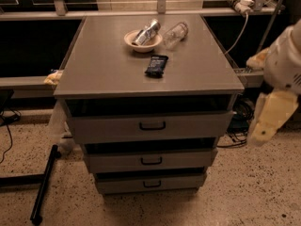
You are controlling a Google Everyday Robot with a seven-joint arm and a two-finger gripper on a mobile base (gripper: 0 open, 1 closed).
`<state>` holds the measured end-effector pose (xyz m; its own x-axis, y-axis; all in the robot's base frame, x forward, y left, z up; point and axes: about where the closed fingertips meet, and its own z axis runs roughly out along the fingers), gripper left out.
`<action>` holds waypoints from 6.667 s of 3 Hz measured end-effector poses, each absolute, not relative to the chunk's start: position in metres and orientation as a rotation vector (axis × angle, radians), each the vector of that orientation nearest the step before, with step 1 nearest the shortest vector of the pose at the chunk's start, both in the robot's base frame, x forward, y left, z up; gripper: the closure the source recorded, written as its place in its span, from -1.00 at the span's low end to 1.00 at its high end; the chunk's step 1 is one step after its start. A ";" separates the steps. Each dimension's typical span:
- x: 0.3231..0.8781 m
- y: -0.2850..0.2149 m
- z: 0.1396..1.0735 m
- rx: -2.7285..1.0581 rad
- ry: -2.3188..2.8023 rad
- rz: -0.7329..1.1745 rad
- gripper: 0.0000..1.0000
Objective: Open middle drawer
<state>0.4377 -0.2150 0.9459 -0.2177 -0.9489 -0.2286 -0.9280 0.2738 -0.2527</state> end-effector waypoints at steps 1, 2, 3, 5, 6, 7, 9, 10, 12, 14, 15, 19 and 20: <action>0.432 -0.210 0.872 -1.714 2.196 -0.007 -1.00; 0.430 -0.200 0.775 -1.735 2.186 0.107 -1.00; 0.431 -0.191 0.672 -1.743 2.228 0.234 -1.00; 0.430 -0.190 0.649 -1.761 2.217 0.240 -1.00; 0.427 -0.189 0.628 -1.790 2.181 0.238 -1.00; 0.451 -0.179 0.587 -1.817 2.036 0.215 -1.00; 0.498 -0.168 0.525 -1.813 1.899 0.231 -1.00; 0.517 -0.163 0.503 -1.827 1.877 0.235 -1.00; 0.564 -0.162 0.462 -1.854 1.897 0.256 -1.00; 0.613 -0.158 0.441 -1.844 1.918 0.274 -1.00; 0.611 -0.158 0.440 -1.844 1.918 0.273 -1.00; 0.595 -0.179 0.411 -1.854 1.970 0.237 -1.00; 0.588 -0.183 0.409 -1.865 2.015 0.267 -1.00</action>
Offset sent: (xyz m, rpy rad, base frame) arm 0.0014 0.0272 -0.3011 0.1855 0.1149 0.0742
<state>0.5876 -0.1832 0.4089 -0.0465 -0.9156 -0.3993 -0.9881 0.1008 -0.1161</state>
